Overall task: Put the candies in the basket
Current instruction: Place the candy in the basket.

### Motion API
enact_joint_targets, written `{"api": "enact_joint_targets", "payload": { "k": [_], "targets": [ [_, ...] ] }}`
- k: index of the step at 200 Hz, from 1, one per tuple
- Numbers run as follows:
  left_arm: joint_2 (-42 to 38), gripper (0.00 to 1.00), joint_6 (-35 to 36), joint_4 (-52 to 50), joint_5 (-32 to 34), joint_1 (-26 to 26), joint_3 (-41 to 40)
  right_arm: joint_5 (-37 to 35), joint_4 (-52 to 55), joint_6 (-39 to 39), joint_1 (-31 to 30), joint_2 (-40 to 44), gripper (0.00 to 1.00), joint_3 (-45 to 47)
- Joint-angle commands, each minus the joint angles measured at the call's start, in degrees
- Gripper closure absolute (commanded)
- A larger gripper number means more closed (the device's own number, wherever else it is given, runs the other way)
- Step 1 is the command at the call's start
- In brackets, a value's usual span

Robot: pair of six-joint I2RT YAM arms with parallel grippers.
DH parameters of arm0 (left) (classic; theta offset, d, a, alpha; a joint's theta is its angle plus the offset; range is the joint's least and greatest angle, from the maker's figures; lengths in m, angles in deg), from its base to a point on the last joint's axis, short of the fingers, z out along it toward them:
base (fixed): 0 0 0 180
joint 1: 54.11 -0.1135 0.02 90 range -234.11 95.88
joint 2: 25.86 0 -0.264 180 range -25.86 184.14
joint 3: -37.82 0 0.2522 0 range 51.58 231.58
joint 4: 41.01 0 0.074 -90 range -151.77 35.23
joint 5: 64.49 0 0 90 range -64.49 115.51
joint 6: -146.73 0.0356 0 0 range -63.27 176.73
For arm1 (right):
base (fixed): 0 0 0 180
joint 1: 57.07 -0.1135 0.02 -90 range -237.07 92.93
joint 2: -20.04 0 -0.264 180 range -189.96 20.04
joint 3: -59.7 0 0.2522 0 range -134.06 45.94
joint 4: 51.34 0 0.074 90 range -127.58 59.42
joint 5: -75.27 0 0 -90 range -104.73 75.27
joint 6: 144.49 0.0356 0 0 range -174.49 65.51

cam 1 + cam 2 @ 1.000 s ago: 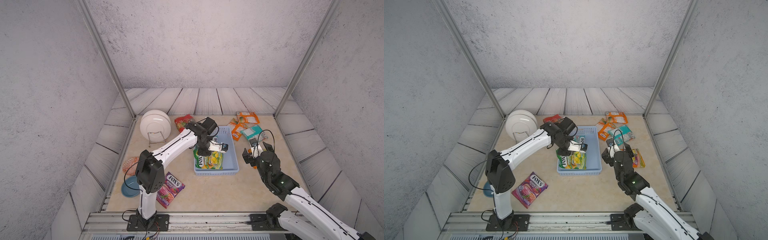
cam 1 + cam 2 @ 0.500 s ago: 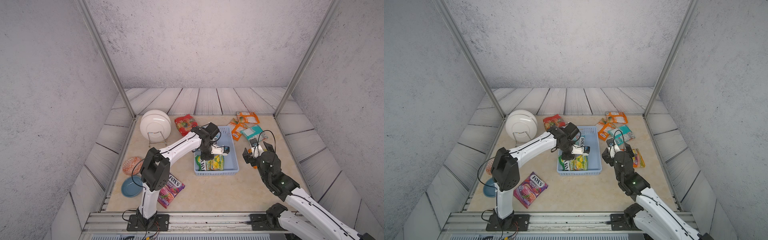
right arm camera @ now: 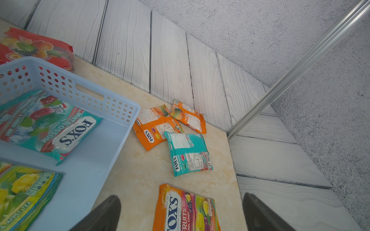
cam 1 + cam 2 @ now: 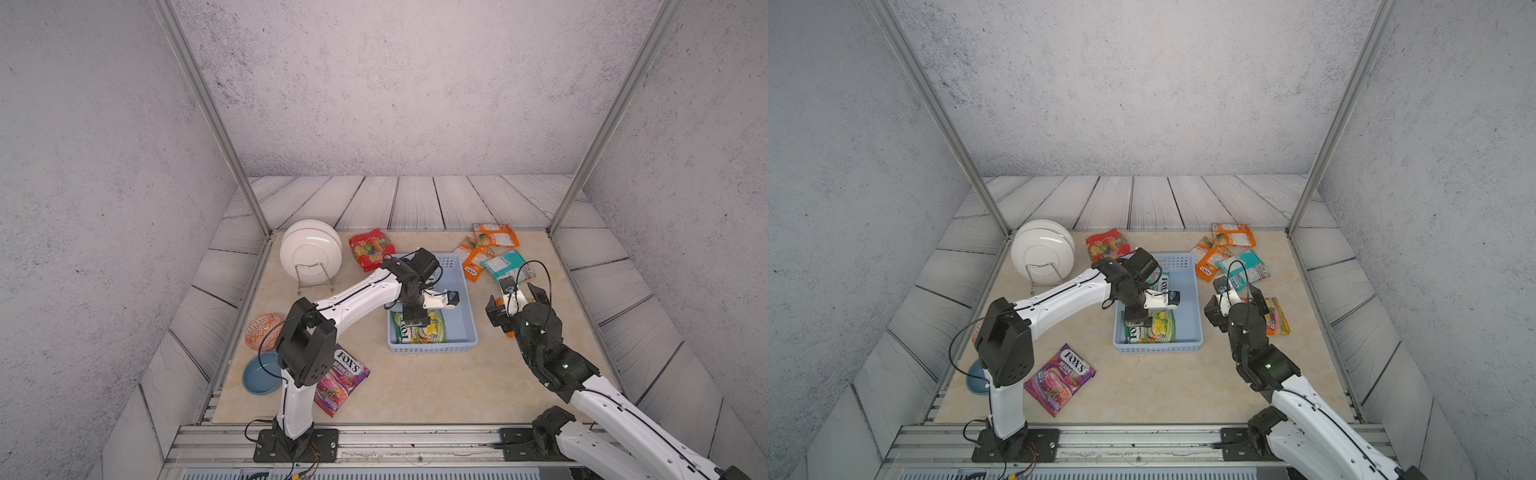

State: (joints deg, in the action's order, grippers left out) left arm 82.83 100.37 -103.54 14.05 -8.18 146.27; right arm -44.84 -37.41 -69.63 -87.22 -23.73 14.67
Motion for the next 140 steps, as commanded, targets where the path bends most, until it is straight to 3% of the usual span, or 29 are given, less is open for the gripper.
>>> {"api": "enact_joint_targets", "payload": {
  "k": [1,82,116,140],
  "targets": [
    [-6.63,0.25,-2.79,4.59,1.59,0.3,-1.96,0.25,-0.61,0.44,0.12,0.17,0.01,0.12],
    [-17.31,0.16,-11.5,11.16,12.0,-2.52,-8.36,-0.82,-0.25,1.0,0.1,-3.47,0.01,-0.14],
    [-21.13,0.05,-16.09,12.21,12.5,-6.48,-10.21,-2.04,1.27,3.34,0.34,-6.43,0.01,-1.21],
    [-24.19,0.04,-18.43,11.99,10.7,-9.78,-11.12,-2.25,2.57,6.17,0.44,-9.91,0.01,-2.75]
  ]
}}
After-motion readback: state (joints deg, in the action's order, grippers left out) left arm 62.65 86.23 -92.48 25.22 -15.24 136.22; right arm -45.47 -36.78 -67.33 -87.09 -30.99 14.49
